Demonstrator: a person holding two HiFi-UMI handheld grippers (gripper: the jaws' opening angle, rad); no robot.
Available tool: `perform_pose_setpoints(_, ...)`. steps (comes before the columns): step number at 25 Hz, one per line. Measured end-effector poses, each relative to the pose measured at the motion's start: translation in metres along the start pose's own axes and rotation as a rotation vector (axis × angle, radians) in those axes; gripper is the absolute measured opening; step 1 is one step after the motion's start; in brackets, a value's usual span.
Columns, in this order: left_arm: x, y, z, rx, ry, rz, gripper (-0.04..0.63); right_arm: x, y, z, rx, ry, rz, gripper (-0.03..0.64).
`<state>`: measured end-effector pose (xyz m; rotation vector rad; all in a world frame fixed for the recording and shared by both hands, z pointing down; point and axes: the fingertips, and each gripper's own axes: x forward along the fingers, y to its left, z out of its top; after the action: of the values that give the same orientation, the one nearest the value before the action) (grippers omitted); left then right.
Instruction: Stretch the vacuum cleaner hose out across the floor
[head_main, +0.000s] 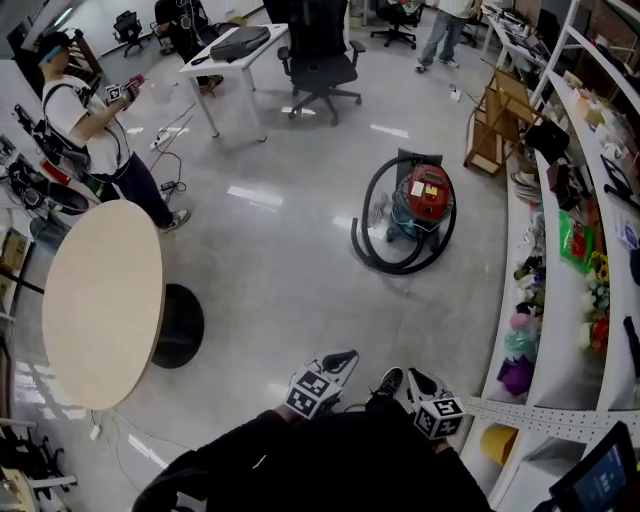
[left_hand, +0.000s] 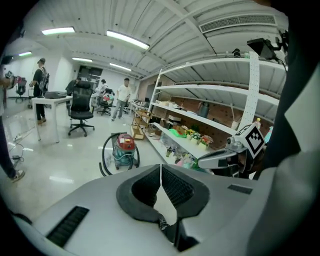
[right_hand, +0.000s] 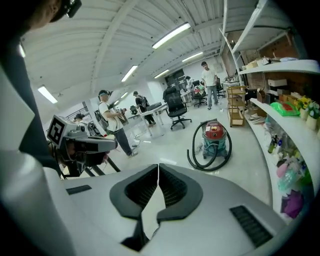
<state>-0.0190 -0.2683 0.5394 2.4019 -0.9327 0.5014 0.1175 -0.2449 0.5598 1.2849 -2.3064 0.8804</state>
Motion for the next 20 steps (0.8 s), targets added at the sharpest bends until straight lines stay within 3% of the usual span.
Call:
perform_pose_setpoints(4, 0.032, -0.001, 0.037, -0.011, -0.016, 0.093, 0.021, 0.013, -0.047, 0.054, -0.022, -0.064, 0.07, 0.014)
perform_pose_setpoints(8, 0.073, -0.008, 0.078, 0.03, -0.031, 0.138, 0.021, 0.021, -0.1, 0.089, -0.02, -0.093, 0.108, 0.015)
perform_pose_setpoints(14, 0.126, -0.013, 0.107, 0.023, 0.003, 0.166, 0.021, 0.034, -0.162, 0.105, 0.01, -0.072, 0.133, 0.014)
perform_pose_setpoints(20, 0.172, 0.015, 0.121, -0.008, 0.031, 0.158, 0.021, 0.066, -0.193, 0.112, 0.024, -0.015, 0.136, 0.014)
